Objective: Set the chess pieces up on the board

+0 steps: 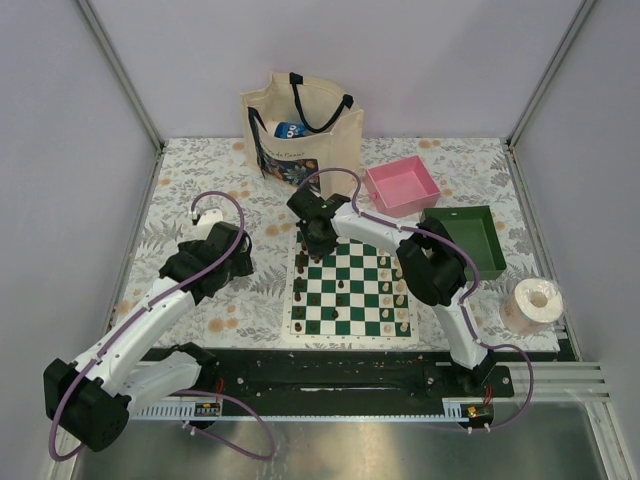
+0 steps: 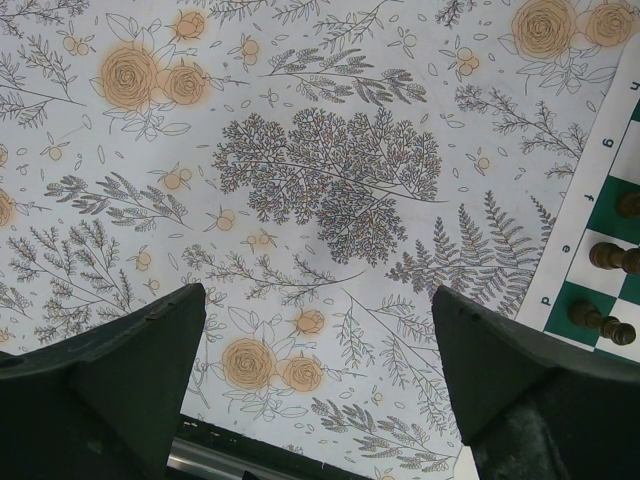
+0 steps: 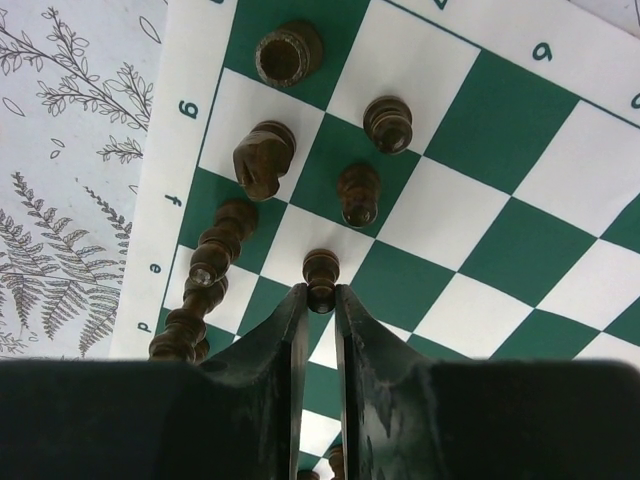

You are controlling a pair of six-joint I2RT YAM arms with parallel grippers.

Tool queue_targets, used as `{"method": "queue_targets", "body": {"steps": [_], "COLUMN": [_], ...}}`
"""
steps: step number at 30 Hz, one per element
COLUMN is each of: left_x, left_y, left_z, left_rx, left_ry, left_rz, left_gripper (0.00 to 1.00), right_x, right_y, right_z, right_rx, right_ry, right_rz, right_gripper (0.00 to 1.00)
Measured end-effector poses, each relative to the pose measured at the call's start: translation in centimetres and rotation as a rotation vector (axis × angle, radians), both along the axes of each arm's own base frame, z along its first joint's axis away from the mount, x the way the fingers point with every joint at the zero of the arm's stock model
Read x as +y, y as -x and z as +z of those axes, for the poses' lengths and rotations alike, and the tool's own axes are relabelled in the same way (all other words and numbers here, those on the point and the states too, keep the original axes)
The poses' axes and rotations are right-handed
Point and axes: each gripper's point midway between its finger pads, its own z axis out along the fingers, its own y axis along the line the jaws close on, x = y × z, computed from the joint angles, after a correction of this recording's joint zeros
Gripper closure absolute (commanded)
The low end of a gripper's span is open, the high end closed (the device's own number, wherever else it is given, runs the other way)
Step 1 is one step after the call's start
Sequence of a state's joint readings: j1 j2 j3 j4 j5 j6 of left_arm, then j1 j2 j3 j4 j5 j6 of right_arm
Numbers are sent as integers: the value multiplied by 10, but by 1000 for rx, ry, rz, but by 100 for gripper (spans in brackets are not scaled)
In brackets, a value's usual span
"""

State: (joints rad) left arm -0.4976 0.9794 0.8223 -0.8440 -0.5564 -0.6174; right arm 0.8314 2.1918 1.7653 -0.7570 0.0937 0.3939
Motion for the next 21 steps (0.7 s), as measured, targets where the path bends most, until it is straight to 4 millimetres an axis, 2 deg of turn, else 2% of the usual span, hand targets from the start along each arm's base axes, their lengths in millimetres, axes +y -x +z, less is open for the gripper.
{"method": "queue_targets", "body": {"steps": [8, 15, 18, 21], "left_x": [0, 0, 0, 0], "left_y": [0, 0, 0, 0], "left_z": [-2, -2, -2, -2], "left_rx": [10, 10, 10, 11], "left_ry": [-6, -6, -5, -4], "left_rz": [0, 0, 0, 0], "left_gripper": [1, 1, 1, 1], "right_x": [1, -1, -7, -20], "right_y": [1, 3, 8, 19], "right_z": [-1, 2, 10, 28], "right_rx": [6, 11, 4, -10], "right_ry": [-3, 3, -1, -15], "right_rz": [3, 8, 9, 9], "right_gripper": [62, 57, 57, 54]}}
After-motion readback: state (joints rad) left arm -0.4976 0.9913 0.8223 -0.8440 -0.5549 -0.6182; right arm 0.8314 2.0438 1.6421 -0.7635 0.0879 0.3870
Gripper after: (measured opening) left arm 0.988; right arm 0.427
